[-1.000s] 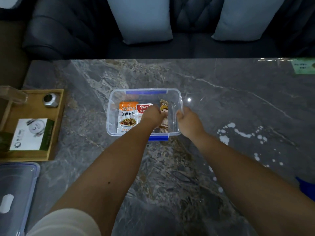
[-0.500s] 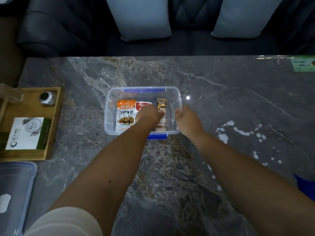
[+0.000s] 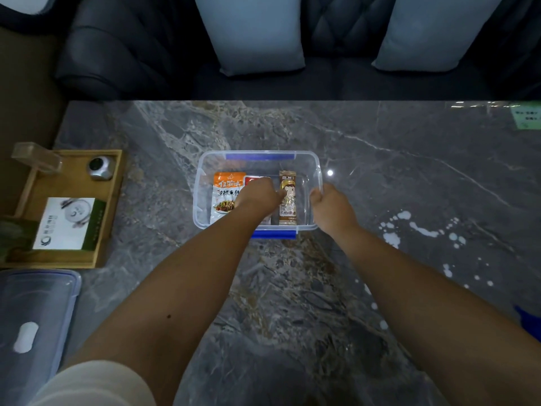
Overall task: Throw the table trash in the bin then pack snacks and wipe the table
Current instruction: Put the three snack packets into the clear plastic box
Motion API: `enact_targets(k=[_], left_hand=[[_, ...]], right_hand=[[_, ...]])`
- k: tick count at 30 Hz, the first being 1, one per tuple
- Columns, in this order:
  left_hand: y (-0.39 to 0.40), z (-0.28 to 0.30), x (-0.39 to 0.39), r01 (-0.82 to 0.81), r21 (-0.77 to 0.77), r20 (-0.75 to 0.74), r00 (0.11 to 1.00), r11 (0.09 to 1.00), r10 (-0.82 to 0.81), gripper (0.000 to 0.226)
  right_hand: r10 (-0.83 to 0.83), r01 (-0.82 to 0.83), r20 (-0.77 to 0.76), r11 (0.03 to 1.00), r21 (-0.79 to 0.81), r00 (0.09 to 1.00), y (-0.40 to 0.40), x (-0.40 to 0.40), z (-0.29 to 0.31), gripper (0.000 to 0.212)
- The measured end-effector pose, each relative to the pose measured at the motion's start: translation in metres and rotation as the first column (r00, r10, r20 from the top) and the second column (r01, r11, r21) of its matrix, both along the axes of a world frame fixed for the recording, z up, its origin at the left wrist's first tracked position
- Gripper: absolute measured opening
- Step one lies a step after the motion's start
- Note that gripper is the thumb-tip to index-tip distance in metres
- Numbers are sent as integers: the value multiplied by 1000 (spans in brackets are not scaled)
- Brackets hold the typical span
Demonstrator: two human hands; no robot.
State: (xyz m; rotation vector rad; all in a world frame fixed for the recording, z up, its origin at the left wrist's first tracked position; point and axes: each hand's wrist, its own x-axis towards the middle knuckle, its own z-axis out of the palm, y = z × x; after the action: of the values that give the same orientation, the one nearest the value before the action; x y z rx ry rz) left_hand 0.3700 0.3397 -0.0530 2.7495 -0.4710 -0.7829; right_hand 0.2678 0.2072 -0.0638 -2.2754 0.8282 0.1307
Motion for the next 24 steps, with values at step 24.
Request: enact_targets(k=[24], left_hand=[[138, 60, -135, 449, 108, 474, 761, 887, -443, 66]], right_hand=[[485, -489, -136, 742, -458, 864, 59, -123, 74, 73]])
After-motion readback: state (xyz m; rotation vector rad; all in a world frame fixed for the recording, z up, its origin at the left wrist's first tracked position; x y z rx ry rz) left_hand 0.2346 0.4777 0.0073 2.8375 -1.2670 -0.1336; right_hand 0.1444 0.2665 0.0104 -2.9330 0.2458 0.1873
